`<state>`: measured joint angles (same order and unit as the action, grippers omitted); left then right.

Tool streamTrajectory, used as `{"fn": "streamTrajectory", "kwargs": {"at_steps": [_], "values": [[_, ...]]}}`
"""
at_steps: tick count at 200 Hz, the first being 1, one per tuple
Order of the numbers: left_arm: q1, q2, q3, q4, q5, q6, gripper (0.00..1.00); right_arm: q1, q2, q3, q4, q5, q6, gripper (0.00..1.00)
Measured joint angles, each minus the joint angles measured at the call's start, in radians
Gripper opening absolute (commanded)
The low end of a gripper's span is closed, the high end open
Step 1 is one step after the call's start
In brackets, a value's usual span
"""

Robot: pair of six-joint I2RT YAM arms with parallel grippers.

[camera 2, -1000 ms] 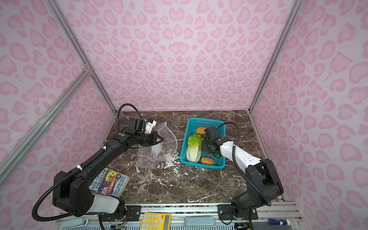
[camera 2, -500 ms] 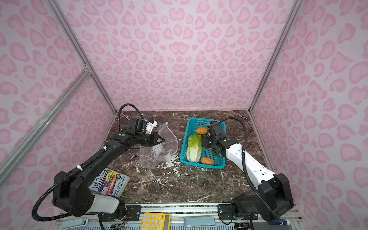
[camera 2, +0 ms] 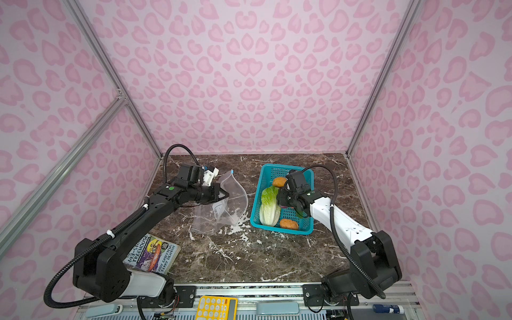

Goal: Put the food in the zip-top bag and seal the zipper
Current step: 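Carry the red onion over the open bag with the right gripper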

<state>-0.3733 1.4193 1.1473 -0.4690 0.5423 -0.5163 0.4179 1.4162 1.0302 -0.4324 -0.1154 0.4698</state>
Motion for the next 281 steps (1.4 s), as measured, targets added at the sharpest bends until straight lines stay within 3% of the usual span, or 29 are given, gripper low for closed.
{"fn": "streamTrajectory", "kwargs": {"at_steps": [32, 72, 133, 173, 214, 281], "values": [[-0.003, 0.000, 0.000, 0.000, 0.003, 0.000, 0.03, 0.018, -0.050, 0.026, 0.001, -0.029, 0.008, 0.36], [-0.013, 0.001, 0.000, 0.000, 0.011, 0.000, 0.03, 0.121, -0.060, 0.101, 0.043, -0.097, 0.015, 0.35], [-0.018, 0.001, 0.000, 0.000, 0.011, 0.000, 0.03, 0.291, 0.074, 0.219, 0.187, -0.216, 0.007, 0.34], [-0.019, -0.002, 0.000, 0.000, 0.011, 0.000, 0.03, 0.311, 0.127, 0.199, 0.237, -0.248, 0.005, 0.34], [-0.019, -0.011, 0.001, 0.000, 0.012, 0.000, 0.03, 0.325, 0.162, 0.188, 0.246, -0.209, -0.015, 0.34], [-0.019, -0.011, 0.001, 0.000, 0.020, -0.007, 0.03, 0.392, 0.292, 0.278, 0.146, -0.016, -0.097, 0.34]]}}
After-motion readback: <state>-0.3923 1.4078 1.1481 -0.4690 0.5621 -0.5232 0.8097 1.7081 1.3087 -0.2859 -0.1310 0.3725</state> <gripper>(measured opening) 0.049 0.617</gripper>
